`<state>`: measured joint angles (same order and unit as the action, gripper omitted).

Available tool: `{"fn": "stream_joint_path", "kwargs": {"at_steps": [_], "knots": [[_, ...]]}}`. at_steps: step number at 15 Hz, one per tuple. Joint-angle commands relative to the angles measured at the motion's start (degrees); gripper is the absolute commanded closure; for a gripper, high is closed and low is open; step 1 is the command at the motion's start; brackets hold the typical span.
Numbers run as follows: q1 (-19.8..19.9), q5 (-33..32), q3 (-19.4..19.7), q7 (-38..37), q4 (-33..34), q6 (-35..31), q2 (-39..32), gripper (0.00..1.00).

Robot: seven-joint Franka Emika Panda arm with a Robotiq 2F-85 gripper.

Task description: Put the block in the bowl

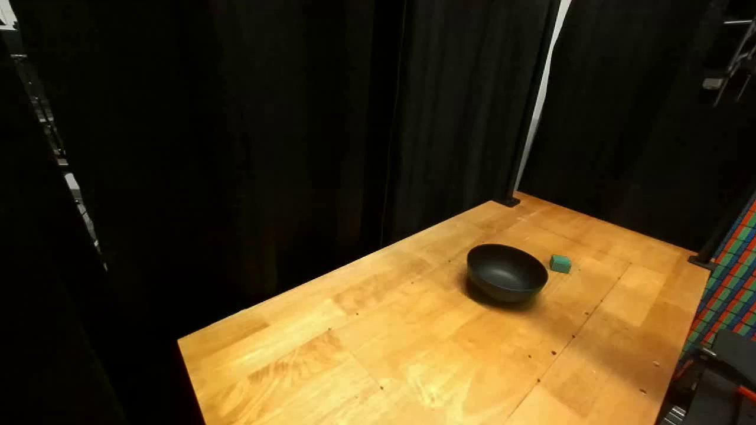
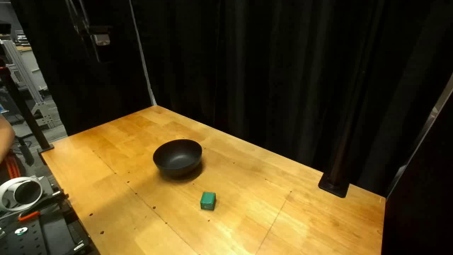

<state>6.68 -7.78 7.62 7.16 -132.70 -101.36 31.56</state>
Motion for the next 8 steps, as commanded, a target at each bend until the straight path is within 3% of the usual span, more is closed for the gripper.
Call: {"fn": "stream_joint_path", "kwargs": {"at_steps": [1,4,8], "knots": [[-0.1,0.0,0.1,0.0,0.4,0.1,0.0,0.0],[-0.1,0.0,0.1,0.0,0.7,0.1,0.3,0.0],[3.5,-4.5,-1.9,-15.4,-3.9,-11.6,-7.8,0.0]]}}
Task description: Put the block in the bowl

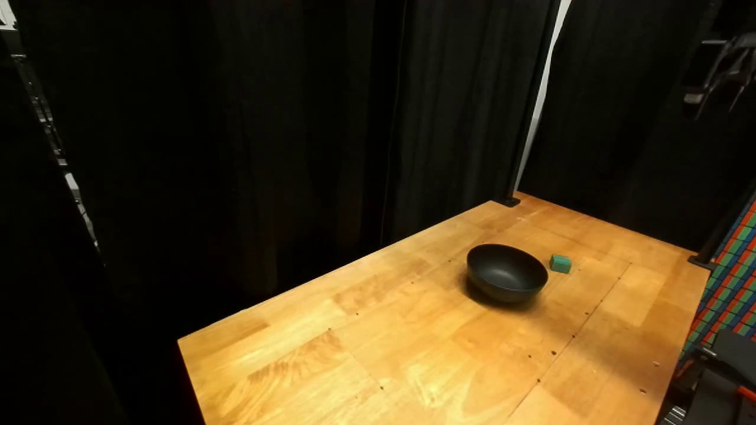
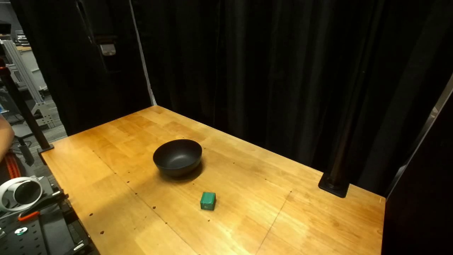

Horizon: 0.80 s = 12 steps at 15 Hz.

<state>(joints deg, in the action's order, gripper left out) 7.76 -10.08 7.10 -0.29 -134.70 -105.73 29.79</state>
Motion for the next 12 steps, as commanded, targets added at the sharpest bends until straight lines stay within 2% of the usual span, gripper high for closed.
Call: {"fn": "stream_joint_path", "kwargs": {"at_steps": [1,4,9,12], "knots": [[3.1,-2.6,-1.5,-11.3,-2.5,-10.2,-8.8,0.0],[4.2,-1.9,-1.3,-20.6,-1.8,-17.3,-19.8,0.0],[2.9,1.6,0.3,-30.1,0.5,-28.8,-34.9,0.0],[1.8,3.6,1.3,-33.0,1.7,-35.5,-41.7,0.0]]}}
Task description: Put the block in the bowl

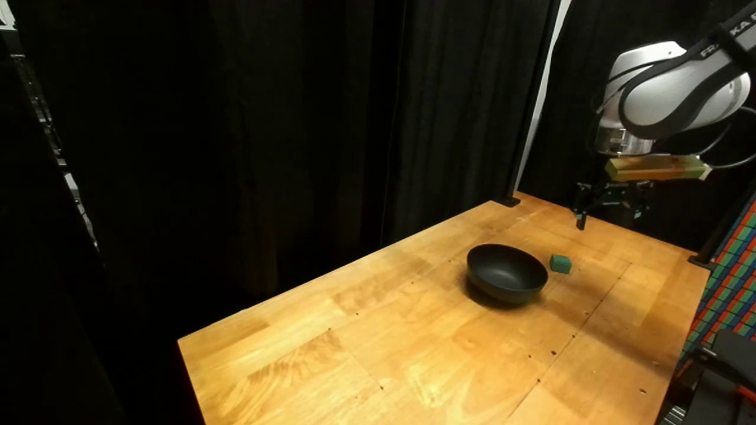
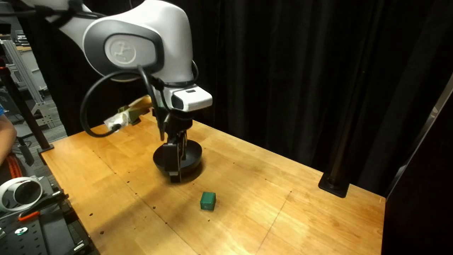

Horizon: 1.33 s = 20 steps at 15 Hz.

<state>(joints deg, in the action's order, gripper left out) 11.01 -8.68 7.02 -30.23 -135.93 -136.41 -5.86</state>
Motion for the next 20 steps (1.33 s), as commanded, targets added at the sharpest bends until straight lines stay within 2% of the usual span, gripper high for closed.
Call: {"fn": "stream_joint_path", "kwargs": {"at_steps": [1,8,12,13,14,20], "knots": [[-1.8,3.2,1.6,-3.3,3.4,-6.9,-7.9,0.0],[-5.3,7.2,4.4,-6.1,6.7,-18.1,-19.4,0.0],[-7.1,8.9,5.9,-5.9,8.3,-21.0,-23.6,0.0],[-7.6,9.1,6.4,-6.0,8.6,-21.7,-24.5,0.25],[-7.9,9.4,6.9,-6.0,8.9,-22.2,-25.2,0.26],[-9.4,9.8,9.6,-5.7,9.0,-22.3,-24.2,0.73]]}}
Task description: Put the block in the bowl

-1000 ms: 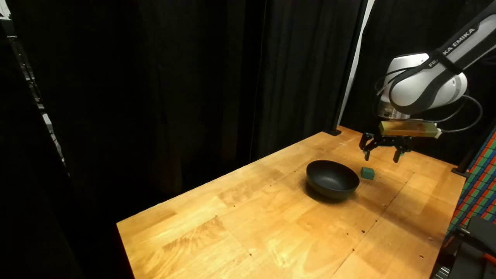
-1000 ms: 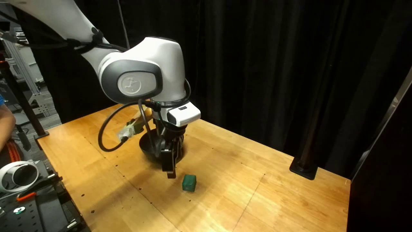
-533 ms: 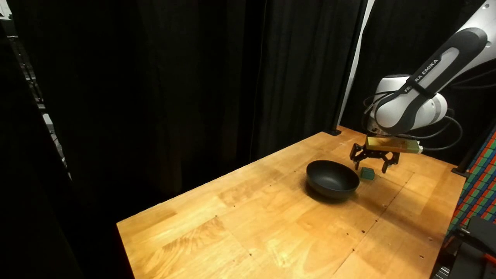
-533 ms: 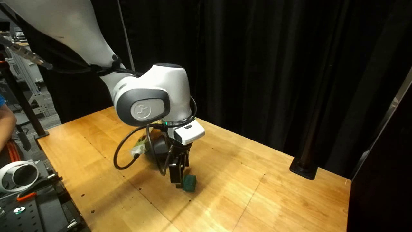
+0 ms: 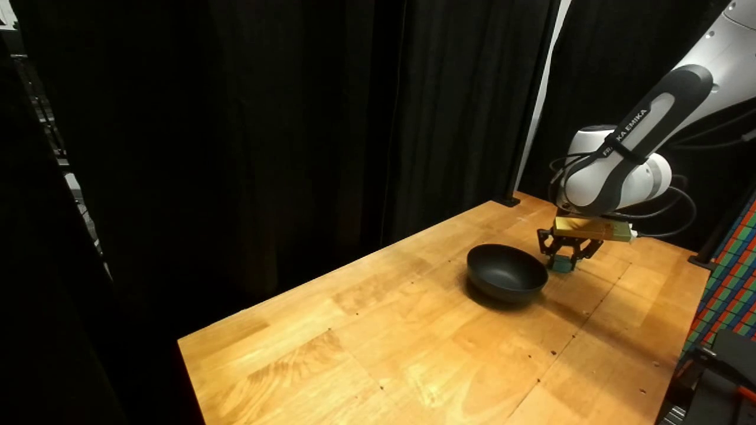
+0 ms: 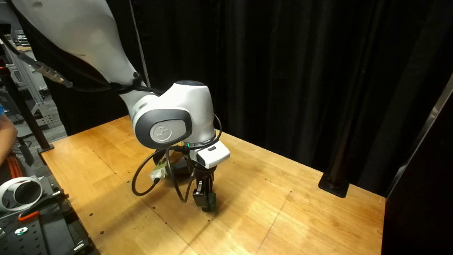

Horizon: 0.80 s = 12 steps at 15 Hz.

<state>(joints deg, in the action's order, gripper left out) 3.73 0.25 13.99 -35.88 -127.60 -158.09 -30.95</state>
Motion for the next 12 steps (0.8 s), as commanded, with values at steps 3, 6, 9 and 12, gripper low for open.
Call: {"fn": "stream_joint_path", "kwargs": {"at_steps": [3,6,9,12], "knots": [[-2.4,0.6,3.9,1.5,0.3,3.1,6.1,0.79],[0.4,5.0,-1.2,6.8,-1.4,6.1,13.1,0.79],[2.5,15.0,-7.5,14.2,-0.9,13.3,17.6,0.79],[2.8,24.1,-11.1,20.3,-0.1,22.9,20.5,0.79]]}}
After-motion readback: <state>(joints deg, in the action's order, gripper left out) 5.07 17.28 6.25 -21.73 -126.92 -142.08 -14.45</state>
